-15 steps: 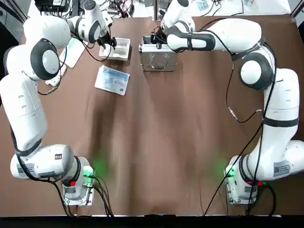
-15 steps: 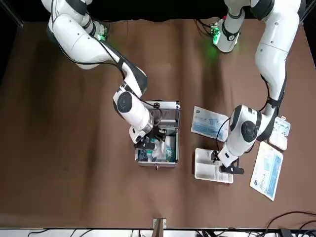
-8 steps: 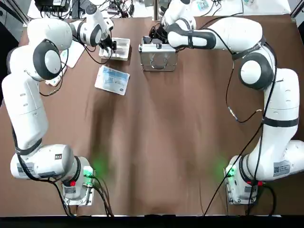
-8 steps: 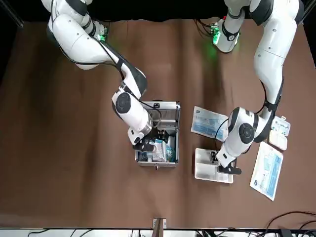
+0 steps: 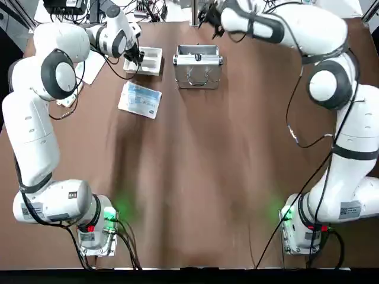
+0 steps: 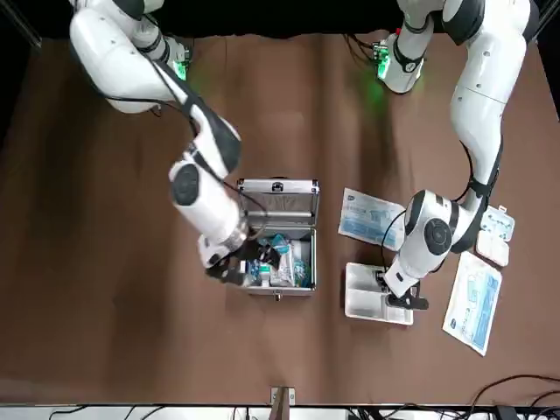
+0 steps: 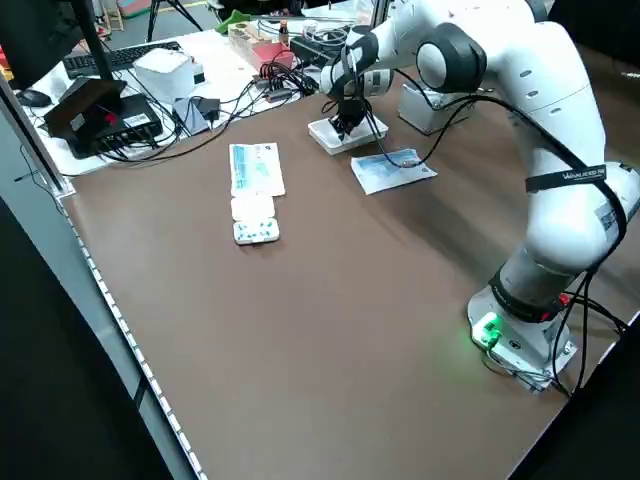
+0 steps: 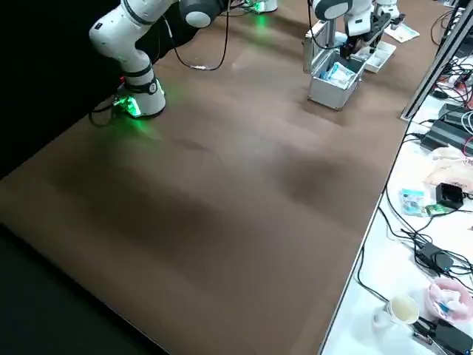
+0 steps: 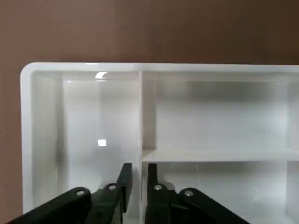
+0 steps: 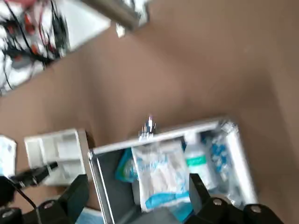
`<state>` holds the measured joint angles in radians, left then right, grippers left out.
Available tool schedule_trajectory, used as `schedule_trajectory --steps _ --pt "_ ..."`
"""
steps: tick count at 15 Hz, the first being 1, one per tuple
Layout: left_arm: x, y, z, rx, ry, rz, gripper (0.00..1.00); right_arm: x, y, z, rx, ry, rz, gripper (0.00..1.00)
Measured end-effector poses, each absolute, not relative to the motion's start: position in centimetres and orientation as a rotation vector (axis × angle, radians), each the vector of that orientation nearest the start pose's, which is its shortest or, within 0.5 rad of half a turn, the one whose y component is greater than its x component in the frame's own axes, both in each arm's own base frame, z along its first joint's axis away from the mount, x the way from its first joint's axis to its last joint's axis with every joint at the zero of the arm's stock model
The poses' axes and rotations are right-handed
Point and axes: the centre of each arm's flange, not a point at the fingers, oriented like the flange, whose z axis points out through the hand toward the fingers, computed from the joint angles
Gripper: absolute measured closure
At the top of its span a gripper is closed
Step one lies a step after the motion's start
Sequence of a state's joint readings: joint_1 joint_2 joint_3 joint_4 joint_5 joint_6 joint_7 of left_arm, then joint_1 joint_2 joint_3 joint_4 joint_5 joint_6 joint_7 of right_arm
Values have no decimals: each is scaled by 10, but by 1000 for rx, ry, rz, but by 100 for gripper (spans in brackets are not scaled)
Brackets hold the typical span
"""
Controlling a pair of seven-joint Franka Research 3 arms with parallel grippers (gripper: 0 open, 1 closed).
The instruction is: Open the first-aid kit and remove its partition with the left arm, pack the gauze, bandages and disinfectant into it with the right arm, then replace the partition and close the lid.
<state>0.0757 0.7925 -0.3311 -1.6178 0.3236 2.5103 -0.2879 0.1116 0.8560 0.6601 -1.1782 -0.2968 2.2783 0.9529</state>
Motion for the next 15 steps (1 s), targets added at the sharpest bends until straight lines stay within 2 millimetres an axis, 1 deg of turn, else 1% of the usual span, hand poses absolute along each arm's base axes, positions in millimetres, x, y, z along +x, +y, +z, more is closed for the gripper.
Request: schedule_trajectory --steps 1,2,3,4,6,7,9,11,12,13,15 --pt "688 -148 192 -3187 167 -232 79 682 385 396 -2670 450 -190 5" --pt "688 -148 192 -3187 167 -232 87 689 365 408 -2679 481 -177 5" --pt "688 -148 192 -3187 167 -232 91 698 319 429 -2709 534 -99 6" --pt "689 -148 193 -3186 167 -238 97 702 296 440 -2704 546 -77 6" --pt "691 -145 195 -3185 160 -245 96 713 241 468 -2663 582 -58 6" --pt "693 -143 196 -3184 154 -250 96 716 210 481 -2650 594 -44 6" --pt "698 -138 204 -3180 145 -276 96 718 146 499 -2652 591 2 6" --pt "702 -134 223 -3172 139 -313 96 718 94 507 -2662 602 11 6" --pt "703 -134 237 -3162 139 -314 96 718 75 507 -2677 610 6 6" --pt "703 -133 253 -3149 140 -307 96 718 61 506 -2702 618 3 6" --pt "700 -136 292 -3123 143 -296 96 718 44 502 -2753 621 -10 6"
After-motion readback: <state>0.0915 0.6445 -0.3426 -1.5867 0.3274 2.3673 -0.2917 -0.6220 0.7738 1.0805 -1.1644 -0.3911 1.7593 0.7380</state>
